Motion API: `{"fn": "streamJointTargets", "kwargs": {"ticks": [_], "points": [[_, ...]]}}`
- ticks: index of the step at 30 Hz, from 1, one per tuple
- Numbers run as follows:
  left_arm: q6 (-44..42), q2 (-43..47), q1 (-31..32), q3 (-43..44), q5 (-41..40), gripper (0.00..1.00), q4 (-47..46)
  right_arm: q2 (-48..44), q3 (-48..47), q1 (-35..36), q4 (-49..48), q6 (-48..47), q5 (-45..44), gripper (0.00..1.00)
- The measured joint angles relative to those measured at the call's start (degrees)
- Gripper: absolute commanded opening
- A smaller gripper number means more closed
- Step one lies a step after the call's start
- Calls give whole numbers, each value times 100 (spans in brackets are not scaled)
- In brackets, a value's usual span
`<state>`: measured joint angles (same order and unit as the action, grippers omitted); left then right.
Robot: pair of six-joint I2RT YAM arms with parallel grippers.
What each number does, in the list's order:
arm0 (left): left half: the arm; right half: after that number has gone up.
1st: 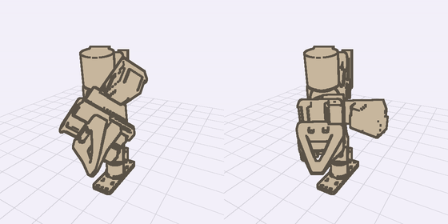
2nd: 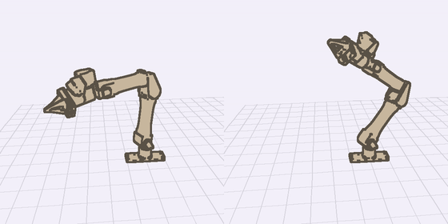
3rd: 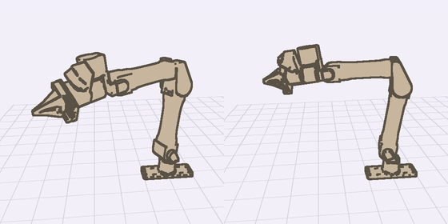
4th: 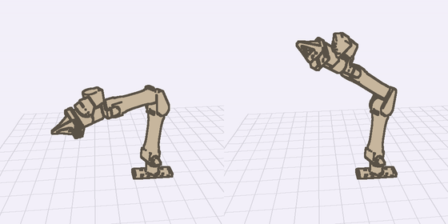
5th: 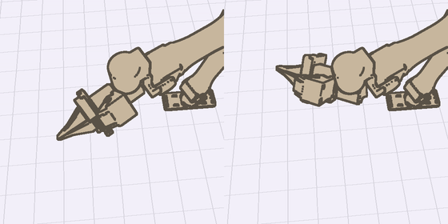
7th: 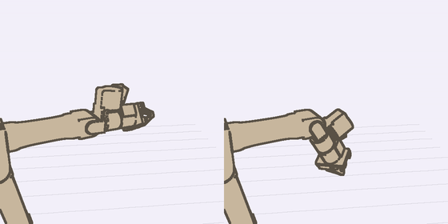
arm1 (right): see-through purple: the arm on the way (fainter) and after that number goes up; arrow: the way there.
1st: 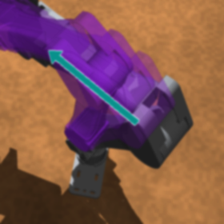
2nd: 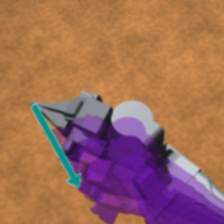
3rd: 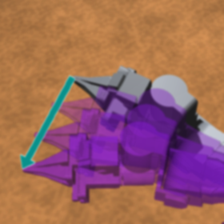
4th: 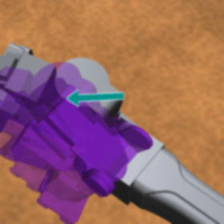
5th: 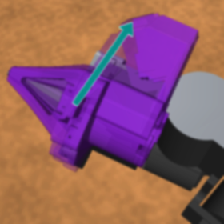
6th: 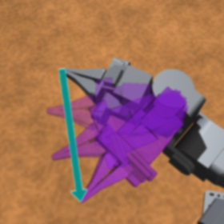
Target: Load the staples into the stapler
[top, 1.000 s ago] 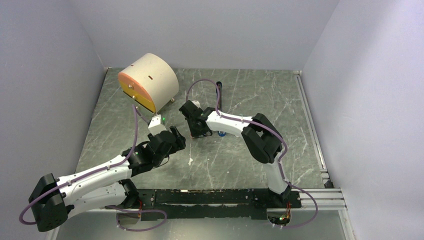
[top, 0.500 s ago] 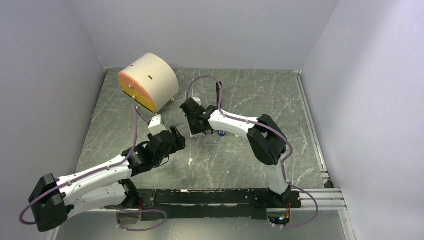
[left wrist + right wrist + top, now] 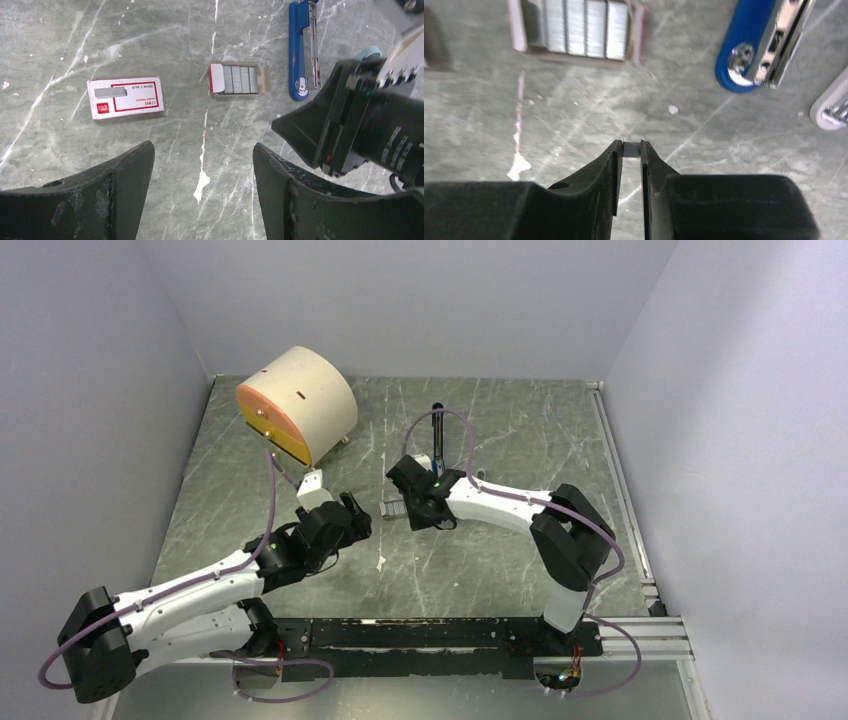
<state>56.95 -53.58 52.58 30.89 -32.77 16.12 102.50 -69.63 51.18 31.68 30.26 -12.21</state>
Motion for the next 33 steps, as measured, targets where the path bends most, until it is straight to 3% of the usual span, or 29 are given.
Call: {"fn": "streamJointTargets", "kwargs": {"ticks": [11, 17, 20, 33], "points": [[0, -76, 0, 0, 7, 76, -20, -142, 688, 0, 42, 275, 85, 24], [-2, -79, 0, 0, 7, 76, -26, -142, 699, 0, 39, 289, 111, 41], [-17, -92, 0, 0, 7, 76, -46, -146, 699, 0, 39, 254, 146, 43], [-59, -118, 0, -4, 7, 77, -50, -33, 409, 0, 249, 251, 85, 34]]}}
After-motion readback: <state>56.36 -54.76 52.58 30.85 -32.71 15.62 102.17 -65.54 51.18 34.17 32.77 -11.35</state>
